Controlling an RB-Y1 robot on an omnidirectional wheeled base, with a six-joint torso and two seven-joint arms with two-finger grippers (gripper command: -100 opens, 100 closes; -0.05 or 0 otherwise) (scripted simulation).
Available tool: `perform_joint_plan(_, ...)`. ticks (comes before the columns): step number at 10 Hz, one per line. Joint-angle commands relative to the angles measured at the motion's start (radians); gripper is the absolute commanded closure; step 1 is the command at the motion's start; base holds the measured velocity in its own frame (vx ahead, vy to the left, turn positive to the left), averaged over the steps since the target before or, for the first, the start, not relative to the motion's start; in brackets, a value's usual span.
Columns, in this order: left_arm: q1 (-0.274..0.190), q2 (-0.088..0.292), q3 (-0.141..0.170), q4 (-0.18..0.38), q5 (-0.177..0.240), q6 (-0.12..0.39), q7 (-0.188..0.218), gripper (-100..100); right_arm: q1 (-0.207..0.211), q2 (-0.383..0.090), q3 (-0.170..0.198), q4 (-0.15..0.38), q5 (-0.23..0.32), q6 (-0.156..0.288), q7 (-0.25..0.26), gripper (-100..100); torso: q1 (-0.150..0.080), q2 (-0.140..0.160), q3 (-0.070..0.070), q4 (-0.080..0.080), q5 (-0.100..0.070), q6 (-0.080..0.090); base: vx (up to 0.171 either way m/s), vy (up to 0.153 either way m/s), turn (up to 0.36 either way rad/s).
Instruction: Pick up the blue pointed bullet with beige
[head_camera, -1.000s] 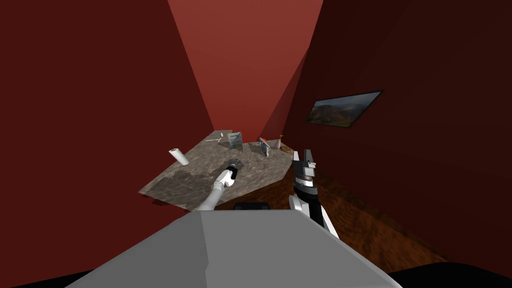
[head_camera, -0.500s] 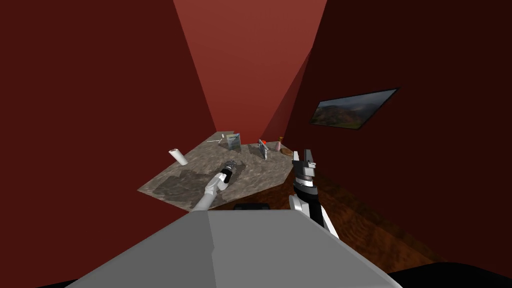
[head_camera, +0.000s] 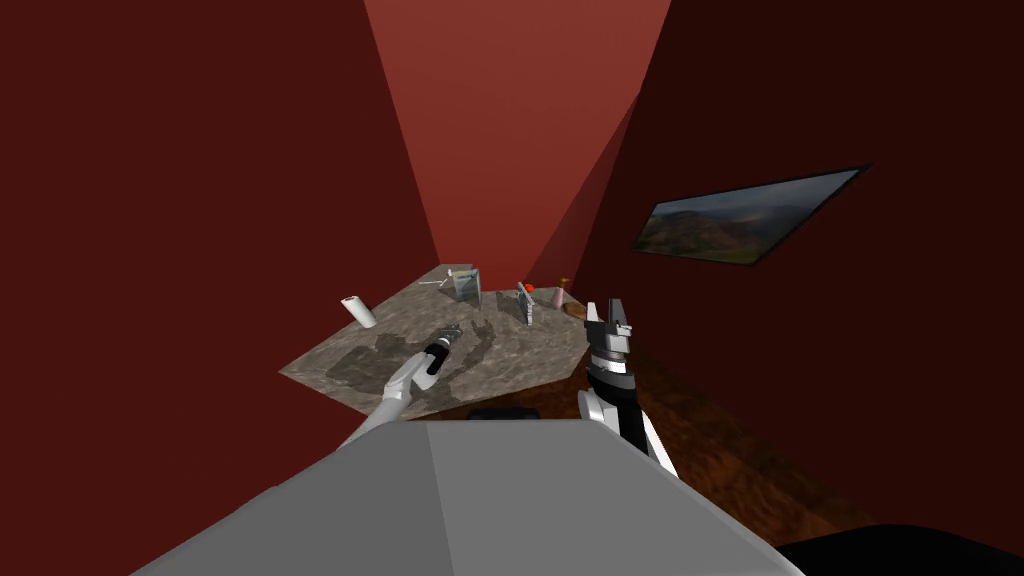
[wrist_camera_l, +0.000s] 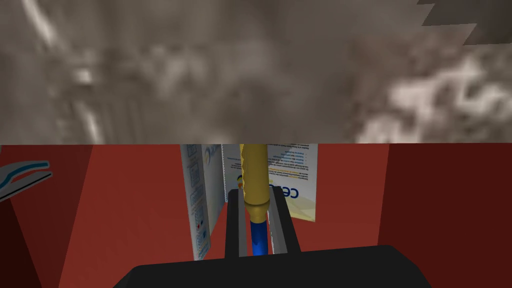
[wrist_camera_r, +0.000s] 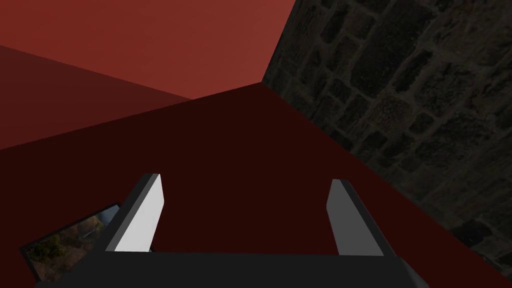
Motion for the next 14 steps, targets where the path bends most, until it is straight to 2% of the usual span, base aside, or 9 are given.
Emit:
perform_joint_plan(1,0.05,0.05,0.005,-0.029,0.05,-0.05,-0.03,100,0.0,0.0,0.0,0.0,0.0,0.0,0.0,0,0.0,0.0,0.0,0.0,0.0,0.0,0.058,-0.138,0.15)
perform_joint_plan(3,0.05,0.065,0.005,-0.029,0.091,-0.067,-0.03,100,0.0,0.0,0.0,0.0,0.0,0.0,0.0,0,0.001,0.0,-0.001,-0.001,0.001,0.0,0.049,-0.104,0.05)
perform_joint_plan(4,0.089,0.107,0.012,-0.049,0.127,-0.118,-0.055,100,0.0,0.0,0.0,0.0,0.0,0.0,0.0,0,0.004,0.0,0.0,-0.001,0.001,0.0,0.06,-0.114,0.102)
perform_joint_plan(6,0.127,0.155,0.02,-0.068,0.184,-0.163,-0.08,100,0.0,0.0,0.0,0.0,0.0,0.0,0.0,0,0.003,-0.001,-0.001,-0.001,0.001,-0.001,0.081,-0.143,0.151)
perform_joint_plan(8,0.127,0.175,0.02,-0.068,0.225,-0.174,-0.08,100,0.0,0.0,0.0,0.0,0.0,0.0,0.0,0,-0.001,-0.001,-0.001,-0.001,0.0,0.0,0.043,-0.116,0.053)
perform_joint_plan(11,0.204,0.277,0.036,-0.107,0.326,-0.258,-0.13,100,0.0,0.0,0.0,0.0,0.0,0.0,0.0,0,0.002,0.0,-0.001,-0.001,0.001,0.0,0.065,-0.13,0.135)
perform_joint_plan(12,0.204,0.285,0.036,-0.107,0.355,-0.281,-0.13,100,0.0,0.0,0.0,0.0,0.0,0.0,0.0,0,0.0,-0.001,-0.001,-0.002,0.001,-0.001,0.054,-0.161,0.111)
perform_joint_plan(13,0.202,0.273,0.037,-0.105,0.335,-0.263,-0.127,100,0.0,0.0,0.0,0.0,0.0,0.0,0.0,0,-0.001,0.0,-0.001,-0.001,0.001,0.0,0.014,-0.063,0.022)
perform_joint_plan(14,0.204,0.274,0.037,-0.106,0.338,-0.27,-0.13,0,0.0,0.0,0.0,0.0,0.0,0.0,0.0,0,0.004,0.001,0.0,-0.001,0.001,0.001,0.003,-0.014,-0.003)
